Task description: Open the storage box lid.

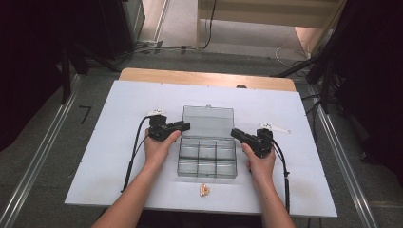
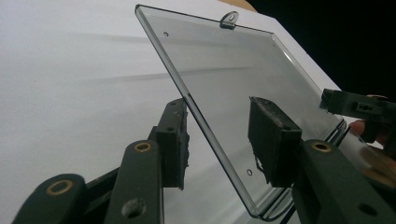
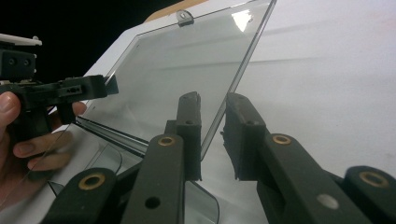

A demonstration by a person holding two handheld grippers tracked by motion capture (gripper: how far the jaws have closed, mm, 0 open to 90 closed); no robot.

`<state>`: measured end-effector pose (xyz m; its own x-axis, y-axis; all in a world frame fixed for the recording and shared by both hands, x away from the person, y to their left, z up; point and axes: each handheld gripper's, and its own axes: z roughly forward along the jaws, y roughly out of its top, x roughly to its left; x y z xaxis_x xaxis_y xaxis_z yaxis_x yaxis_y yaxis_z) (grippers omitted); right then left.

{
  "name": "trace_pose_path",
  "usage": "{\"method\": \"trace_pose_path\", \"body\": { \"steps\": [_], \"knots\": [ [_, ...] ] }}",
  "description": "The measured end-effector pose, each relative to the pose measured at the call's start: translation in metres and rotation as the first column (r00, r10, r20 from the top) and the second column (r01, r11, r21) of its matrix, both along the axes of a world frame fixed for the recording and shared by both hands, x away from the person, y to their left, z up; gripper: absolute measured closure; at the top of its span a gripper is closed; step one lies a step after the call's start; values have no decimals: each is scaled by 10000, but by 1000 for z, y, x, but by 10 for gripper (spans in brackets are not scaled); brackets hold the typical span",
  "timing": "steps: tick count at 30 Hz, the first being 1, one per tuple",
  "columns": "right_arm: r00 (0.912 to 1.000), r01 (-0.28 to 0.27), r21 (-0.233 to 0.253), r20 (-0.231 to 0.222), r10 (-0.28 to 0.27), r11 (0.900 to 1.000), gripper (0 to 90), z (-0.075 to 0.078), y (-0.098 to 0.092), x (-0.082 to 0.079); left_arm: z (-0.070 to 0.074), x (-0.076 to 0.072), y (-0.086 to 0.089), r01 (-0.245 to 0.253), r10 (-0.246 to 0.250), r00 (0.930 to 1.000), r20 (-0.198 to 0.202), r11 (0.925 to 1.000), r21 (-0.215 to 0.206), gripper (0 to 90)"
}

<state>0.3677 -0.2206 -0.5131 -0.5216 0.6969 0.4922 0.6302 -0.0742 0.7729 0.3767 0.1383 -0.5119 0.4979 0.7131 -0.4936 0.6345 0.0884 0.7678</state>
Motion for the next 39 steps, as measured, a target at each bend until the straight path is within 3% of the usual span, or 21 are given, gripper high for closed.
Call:
{"method": "trace_pose_path", "body": {
  "steps": [5,8,12,14,16,19,24,29,34,39],
  "knots": [
    [10000,-32,-86,-48,32,10000,710,0,1,-1,0,0,-1,-52,52,9999,-98,10000,71,550],
    [9999,-33,-117,-150,31,9999,701,0,1,0,0,0,-2,-217,225,9996,-168,9986,487,518],
    [9999,58,-436,-80,-61,9990,671,0,4,-1,1,-1,-1,-115,115,9999,-5,9992,388,491],
    [9999,62,-647,134,-53,9979,604,1,6,-3,3,-3,-1,-115,105,9996,252,9991,403,431],
    [9995,187,-790,274,-166,9967,483,3,6,-5,5,-7,0,-142,119,9983,566,9991,400,361],
    [9991,221,-768,373,-193,9968,370,5,3,-7,9,-14,0,-58,-2,9952,982,9981,609,239],
    [9985,-184,-1259,483,247,9919,239,10,0,-13,16,-28,2,429,-540,9858,1591,9964,726,103],
    [9946,-671,-1257,704,763,9898,160,21,-1,-22,18,-42,7,880,-1050,9749,1963,9917,934,16],
    [9883,-1067,-1452,934,1210,9836,96,29,-1,-31,22,-59,12,1409,-1617,9585,2348,9847,1027,0],
    [9816,-1337,-1899,1098,1564,9727,63,35,1,-43,27,-76,20,1468,-1750,9479,2661,9816,1224,0]
  ]
}}
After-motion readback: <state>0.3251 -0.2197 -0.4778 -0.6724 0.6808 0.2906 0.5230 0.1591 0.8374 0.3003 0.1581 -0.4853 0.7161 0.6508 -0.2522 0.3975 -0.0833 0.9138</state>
